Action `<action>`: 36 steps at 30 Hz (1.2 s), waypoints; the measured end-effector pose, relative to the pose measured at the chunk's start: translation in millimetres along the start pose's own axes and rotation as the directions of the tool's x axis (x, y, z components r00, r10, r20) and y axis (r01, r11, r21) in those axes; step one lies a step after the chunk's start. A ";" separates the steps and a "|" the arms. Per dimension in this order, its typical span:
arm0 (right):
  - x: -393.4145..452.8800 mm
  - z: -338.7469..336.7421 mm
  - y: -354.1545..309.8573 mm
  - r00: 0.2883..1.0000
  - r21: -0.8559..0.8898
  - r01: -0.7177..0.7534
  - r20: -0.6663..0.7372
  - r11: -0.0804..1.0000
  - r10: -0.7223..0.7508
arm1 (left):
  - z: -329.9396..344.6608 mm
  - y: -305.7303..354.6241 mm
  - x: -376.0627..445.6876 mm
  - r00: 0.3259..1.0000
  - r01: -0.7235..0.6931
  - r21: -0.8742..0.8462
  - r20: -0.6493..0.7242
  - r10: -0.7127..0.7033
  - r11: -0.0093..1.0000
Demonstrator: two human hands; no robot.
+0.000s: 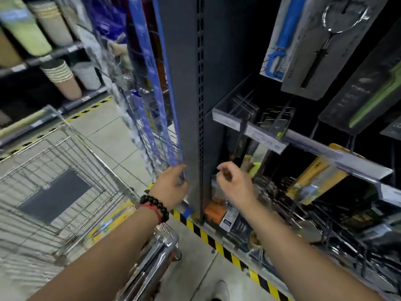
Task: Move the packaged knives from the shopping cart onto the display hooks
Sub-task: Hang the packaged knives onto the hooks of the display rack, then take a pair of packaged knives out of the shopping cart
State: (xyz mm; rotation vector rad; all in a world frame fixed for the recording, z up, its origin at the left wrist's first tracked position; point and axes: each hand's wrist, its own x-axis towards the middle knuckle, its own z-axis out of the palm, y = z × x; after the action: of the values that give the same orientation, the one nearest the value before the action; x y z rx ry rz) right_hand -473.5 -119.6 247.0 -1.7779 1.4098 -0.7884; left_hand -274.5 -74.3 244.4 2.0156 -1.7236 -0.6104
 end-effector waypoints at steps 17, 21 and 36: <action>-172.1 251.5 -139.4 0.977 0.090 0.004 0.210 0.996 -0.023 | -121.8 -232.4 -243.8 0.958 0.264 -0.117 -0.085 -0.275 0.957; -200.1 275.6 -161.5 0.979 0.102 -0.019 0.203 0.995 -0.002 | -141.0 -268.1 -269.9 0.962 0.265 -0.102 -0.048 -0.270 0.959; -156.8 338.5 -155.0 0.982 0.177 -0.147 0.146 0.973 0.122 | -158.9 -311.7 -193.0 0.967 0.250 -0.057 0.056 -0.247 0.966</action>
State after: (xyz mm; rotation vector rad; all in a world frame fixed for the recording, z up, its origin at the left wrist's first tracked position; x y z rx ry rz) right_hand -147.3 110.6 185.3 -1.5455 1.3075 -0.6919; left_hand 41.8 166.8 206.7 2.2064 -1.4670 -0.7904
